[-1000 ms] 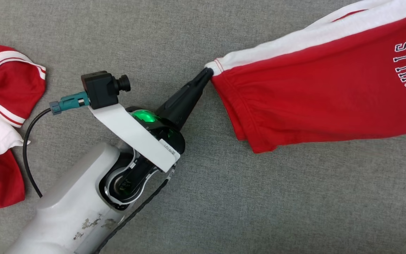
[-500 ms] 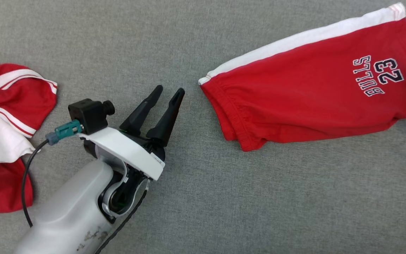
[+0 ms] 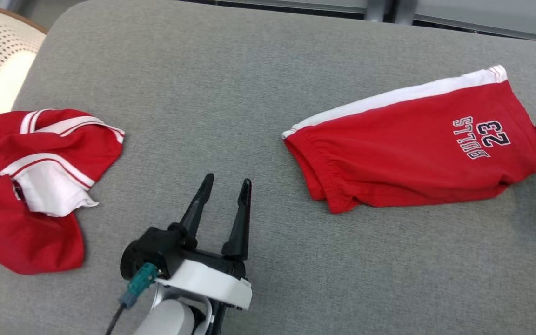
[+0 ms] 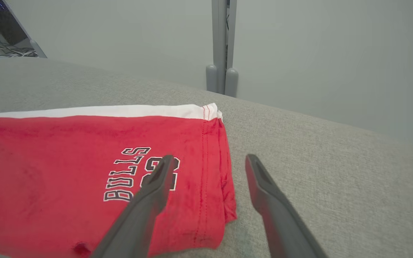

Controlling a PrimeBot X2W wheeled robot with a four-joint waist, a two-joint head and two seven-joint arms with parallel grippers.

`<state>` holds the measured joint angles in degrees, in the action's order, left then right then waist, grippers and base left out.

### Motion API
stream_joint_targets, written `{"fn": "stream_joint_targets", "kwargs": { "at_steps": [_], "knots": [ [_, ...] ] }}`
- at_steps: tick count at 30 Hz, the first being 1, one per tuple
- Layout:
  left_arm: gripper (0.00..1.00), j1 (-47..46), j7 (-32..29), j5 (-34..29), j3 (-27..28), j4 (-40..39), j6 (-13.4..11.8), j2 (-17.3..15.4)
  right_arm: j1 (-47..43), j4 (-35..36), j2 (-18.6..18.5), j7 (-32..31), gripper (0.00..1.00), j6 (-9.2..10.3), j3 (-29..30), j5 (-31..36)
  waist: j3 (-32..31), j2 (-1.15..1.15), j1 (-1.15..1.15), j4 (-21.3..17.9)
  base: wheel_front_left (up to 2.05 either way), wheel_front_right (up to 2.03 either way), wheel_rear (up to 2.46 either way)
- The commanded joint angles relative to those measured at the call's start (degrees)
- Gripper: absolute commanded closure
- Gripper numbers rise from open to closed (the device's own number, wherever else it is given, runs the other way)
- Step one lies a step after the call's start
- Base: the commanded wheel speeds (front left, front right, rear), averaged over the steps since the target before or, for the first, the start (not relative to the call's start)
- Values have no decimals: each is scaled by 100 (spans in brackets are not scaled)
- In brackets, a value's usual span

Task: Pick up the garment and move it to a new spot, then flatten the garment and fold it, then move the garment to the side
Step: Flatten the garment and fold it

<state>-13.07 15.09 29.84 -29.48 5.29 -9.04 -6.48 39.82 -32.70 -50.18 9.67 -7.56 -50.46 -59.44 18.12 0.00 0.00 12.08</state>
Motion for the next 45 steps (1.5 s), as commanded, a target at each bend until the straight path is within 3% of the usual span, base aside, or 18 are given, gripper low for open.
{"fn": "stream_joint_targets", "kwargs": {
  "at_steps": [1, 12, 21, 22, 23, 24, 33, 45],
  "knots": [
    [0, 68, 7, -133, 42, 15, 45, 18, 17, -113, -33, -75, 0, 15, 43, -56, -82, 0, 0, 216, 0, 0, 0],
    [0, 260, 9, -788, 73, 265, 427, 340, 382, -1324, 199, -1257, 0, 14, 198, -550, 89, 0, 0, 822, 0, 0, 0],
    [0, 173, 9, -701, -41, 223, 342, 350, 393, -2054, 402, -1960, 0, 14, 16, -479, 113, 0, 0, 1007, 0, 0, 0],
    [0, 166, 9, -700, -40, 226, 336, 350, 369, -2059, 437, -2024, 10, 14, -9, -497, 117, 0, 0, 1007, 0, 0, 0],
    [0, 161, 9, -718, -38, 228, 332, 350, 337, -2047, 469, -2096, 63, 14, -33, -520, 120, 0, 0, 999, 0, 0, 0],
    [0, 163, 9, -726, -33, 232, 313, 350, 304, -2010, 494, -2166, 100, 14, -55, -555, 117, 0, 0, 978, 0, 0, 0],
    [0, 163, 8, -795, 62, 282, 307, 350, 153, -1700, 366, -1856, 100, 17, -108, -554, -18, 0, 0, 437, 0, 0, 0],
    [0, 42, 9, -925, 125, 400, 432, 346, 331, -1395, -218, -1415, 100, 15, -216, -113, -107, 0, 0, -493, 0, 0, 0]
  ]
}}
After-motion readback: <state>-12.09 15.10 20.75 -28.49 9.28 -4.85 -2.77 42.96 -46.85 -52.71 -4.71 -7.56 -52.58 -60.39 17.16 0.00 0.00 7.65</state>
